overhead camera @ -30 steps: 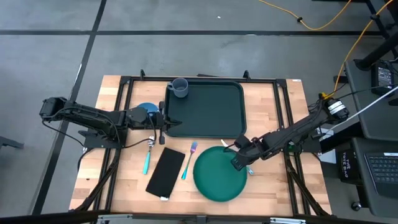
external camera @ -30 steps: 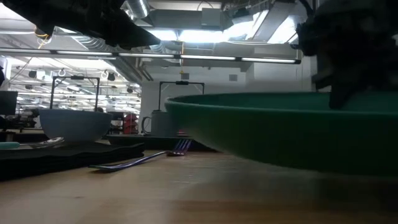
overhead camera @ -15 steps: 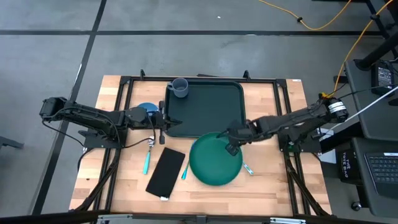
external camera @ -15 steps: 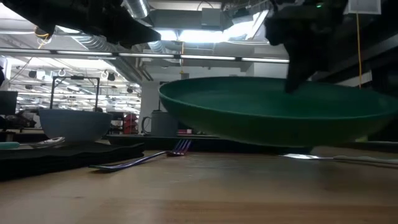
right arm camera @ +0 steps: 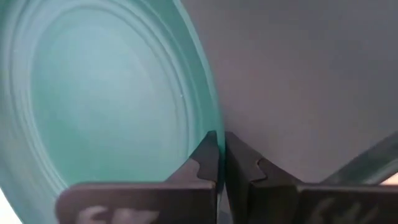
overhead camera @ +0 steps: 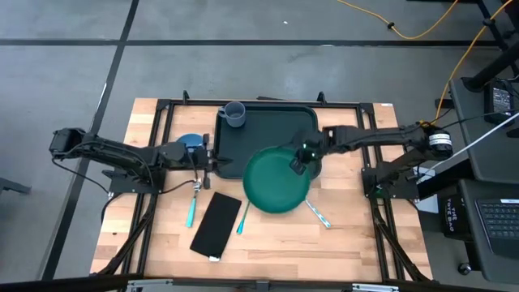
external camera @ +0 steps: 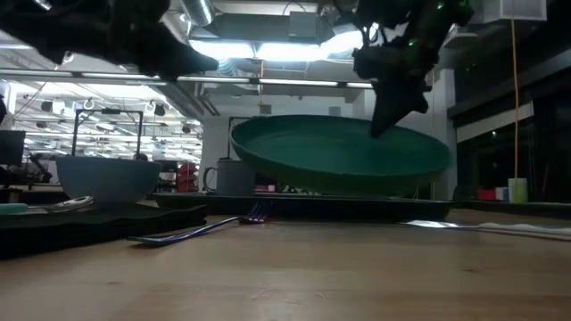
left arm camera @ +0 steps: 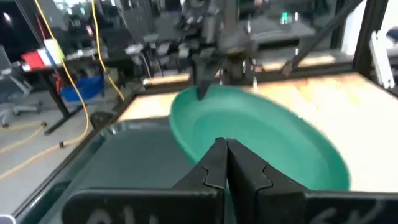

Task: Set up tray
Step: Put the green plate on the black serving tray to the bottom of the gray cup

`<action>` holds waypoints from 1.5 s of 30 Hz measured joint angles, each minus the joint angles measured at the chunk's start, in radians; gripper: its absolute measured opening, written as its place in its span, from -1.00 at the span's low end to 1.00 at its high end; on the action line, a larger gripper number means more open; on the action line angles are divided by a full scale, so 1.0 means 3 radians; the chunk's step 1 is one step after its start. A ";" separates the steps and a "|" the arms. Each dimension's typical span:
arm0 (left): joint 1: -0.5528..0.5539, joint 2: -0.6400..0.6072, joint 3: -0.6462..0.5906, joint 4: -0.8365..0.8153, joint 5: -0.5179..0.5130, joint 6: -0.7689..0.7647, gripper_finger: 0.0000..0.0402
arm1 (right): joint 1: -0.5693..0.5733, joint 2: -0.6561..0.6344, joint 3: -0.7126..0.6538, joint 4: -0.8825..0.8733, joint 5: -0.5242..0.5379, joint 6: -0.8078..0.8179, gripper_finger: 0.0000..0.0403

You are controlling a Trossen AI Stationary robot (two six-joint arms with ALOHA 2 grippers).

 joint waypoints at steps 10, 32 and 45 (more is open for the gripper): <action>0.0147 -0.0932 -0.0525 -0.0032 0.0095 -0.0093 -0.99 | -0.0636 0.0000 0.0000 0.0470 -0.0352 -0.0129 -0.95; 0.0398 -0.1153 -0.0512 -0.0182 0.0106 0.0005 -0.99 | -0.1104 0.1347 0.1376 -0.0081 -0.0948 -0.0007 -0.95; 0.0389 -0.1151 -0.0512 -0.0246 0.0251 -0.0086 -0.99 | -0.1094 0.1635 0.1378 0.0004 -0.0964 0.0304 -0.95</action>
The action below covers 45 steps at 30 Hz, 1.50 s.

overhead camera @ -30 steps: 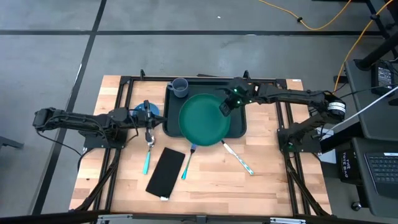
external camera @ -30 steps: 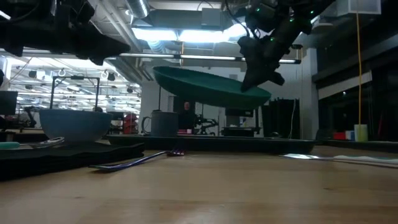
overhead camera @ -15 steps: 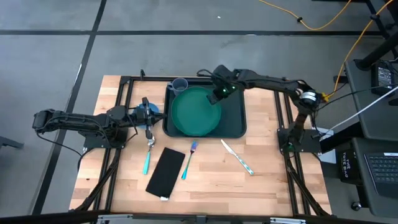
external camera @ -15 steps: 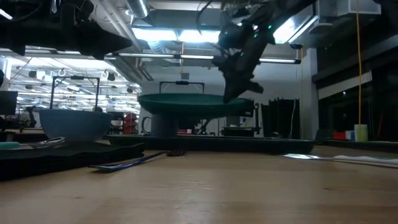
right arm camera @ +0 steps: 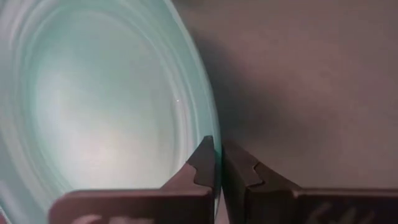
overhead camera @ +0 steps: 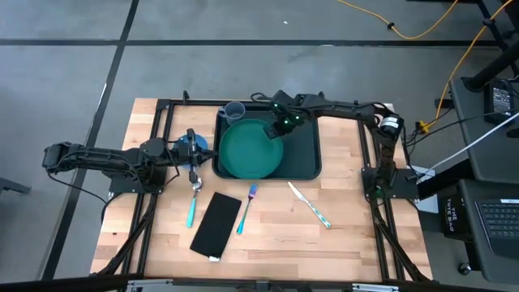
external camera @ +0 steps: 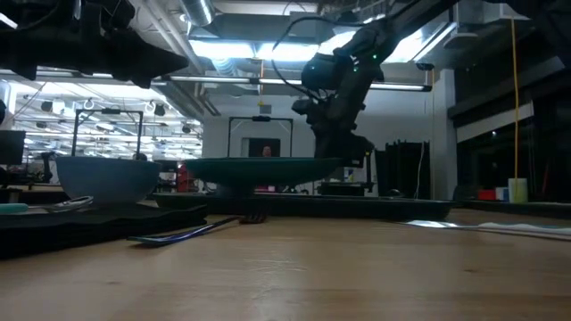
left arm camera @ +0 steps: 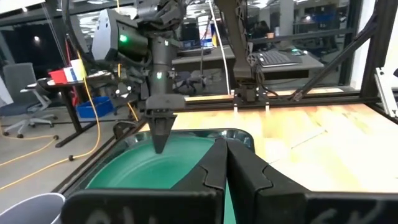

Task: Set up tray
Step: Put the green plate on the black serving tray to the bottom of the gray cup

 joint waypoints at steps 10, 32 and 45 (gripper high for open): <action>0.0000 0.0000 0.0003 -0.0001 -0.0001 -0.0003 -0.96 | -0.0046 0.0097 -0.0005 0.0181 0.0035 -0.0005 -0.95; 0.0000 0.0000 0.0004 -0.0001 -0.0003 -0.0003 -0.98 | -0.0053 0.0099 -0.0090 0.0326 0.0200 0.0049 -0.95; 0.0000 0.0000 0.0004 0.0007 -0.0004 -0.0166 -0.98 | -0.0053 0.0272 -0.0092 0.0452 0.0105 0.0062 -0.95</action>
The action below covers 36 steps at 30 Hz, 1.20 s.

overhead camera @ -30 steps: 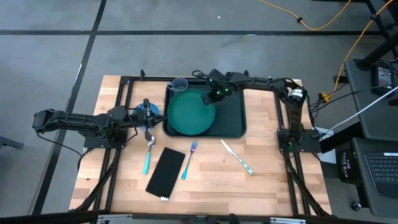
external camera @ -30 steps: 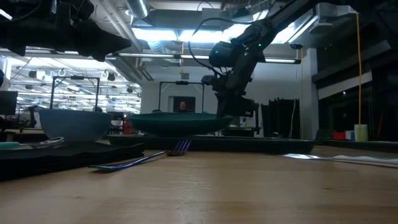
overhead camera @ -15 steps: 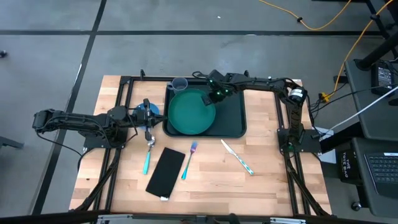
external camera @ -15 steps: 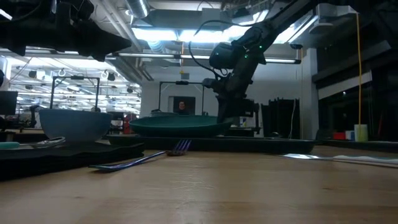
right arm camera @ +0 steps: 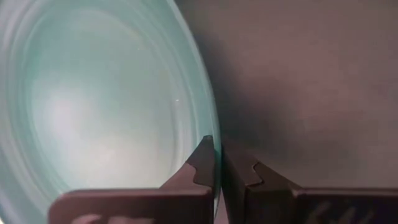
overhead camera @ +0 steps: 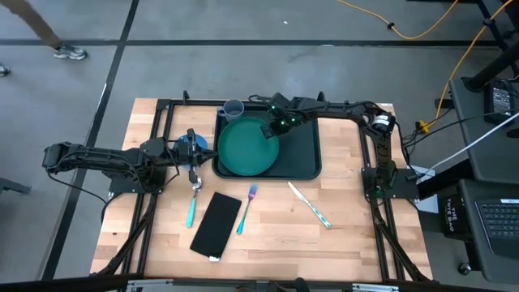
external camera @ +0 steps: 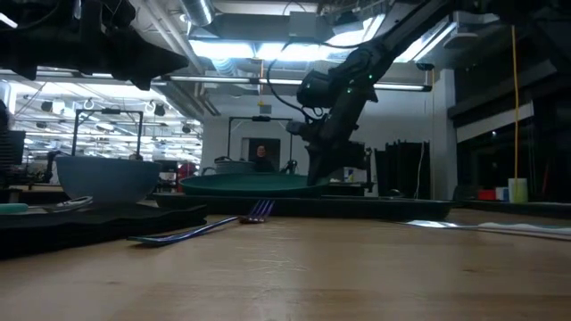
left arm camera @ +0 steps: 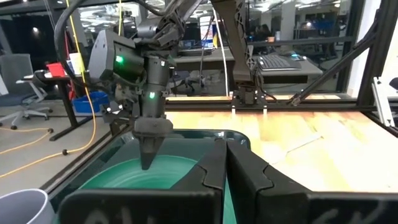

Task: Set up tray
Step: Put the green plate on the black serving tray to the bottom of the gray cup

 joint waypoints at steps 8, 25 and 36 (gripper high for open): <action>0.0001 0.0000 0.0000 0.0002 0.0000 -0.0001 -0.96 | 0.0000 0.0008 0.0000 0.0017 -0.0016 -0.0013 -0.94; 0.0000 0.0000 0.0000 0.0000 0.0000 -0.0001 -0.96 | 0.0000 0.0008 0.0000 0.0019 -0.0021 -0.0003 -0.77; 0.0000 -0.0001 0.0000 -0.0020 -0.0001 0.0000 -0.96 | 0.0000 0.0001 0.0002 0.0011 -0.0096 -0.0180 -0.76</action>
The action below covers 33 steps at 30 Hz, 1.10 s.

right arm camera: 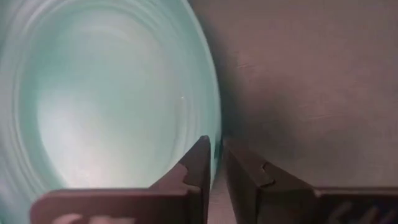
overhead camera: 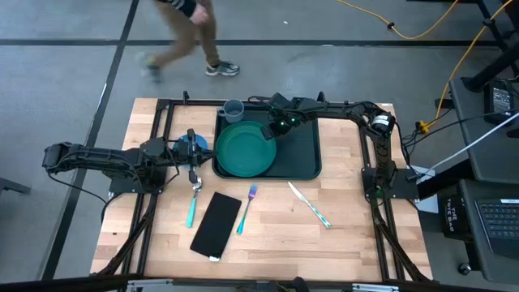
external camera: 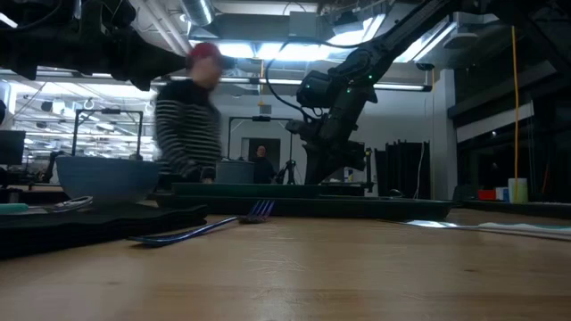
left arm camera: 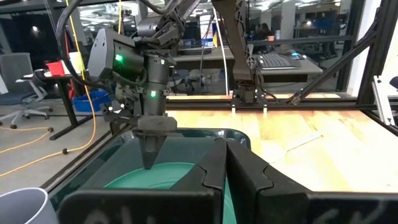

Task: Set up tray
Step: Put the green plate on the black serving tray to the bottom of the gray cup, then put the blue bowl on the green plate

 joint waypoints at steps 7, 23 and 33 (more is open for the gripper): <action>0.0001 0.0000 0.0000 0.0000 0.0001 0.0000 -0.98 | 0.0000 -0.0173 0.0082 -0.0202 -0.0026 -0.0255 -0.76; 0.0000 0.0001 0.0000 -0.0253 -0.0010 -0.0005 -0.99 | 0.0112 -0.1129 -0.0407 -0.0058 0.0678 -0.1468 -0.83; 0.0000 0.0003 0.0007 -0.0290 -0.0035 -0.0247 -0.98 | 0.0210 -0.1950 -0.1865 0.1356 0.0609 -0.1623 -0.94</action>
